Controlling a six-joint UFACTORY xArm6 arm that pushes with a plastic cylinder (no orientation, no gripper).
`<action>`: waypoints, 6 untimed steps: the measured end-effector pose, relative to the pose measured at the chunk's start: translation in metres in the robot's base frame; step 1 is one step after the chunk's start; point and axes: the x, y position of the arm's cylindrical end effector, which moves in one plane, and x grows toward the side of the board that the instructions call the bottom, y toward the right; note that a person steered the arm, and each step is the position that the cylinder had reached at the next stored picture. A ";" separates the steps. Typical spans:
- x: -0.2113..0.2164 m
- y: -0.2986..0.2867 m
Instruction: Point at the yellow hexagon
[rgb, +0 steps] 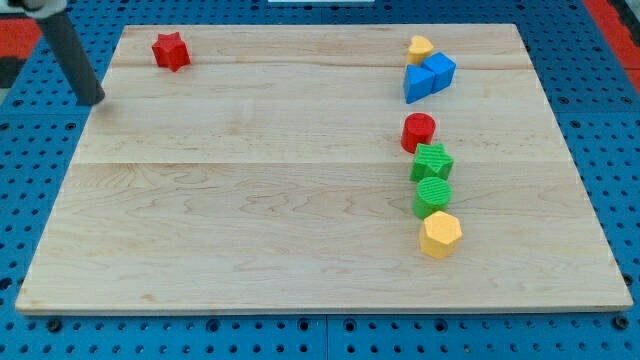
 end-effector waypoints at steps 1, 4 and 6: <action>0.045 0.092; 0.227 0.286; 0.245 0.472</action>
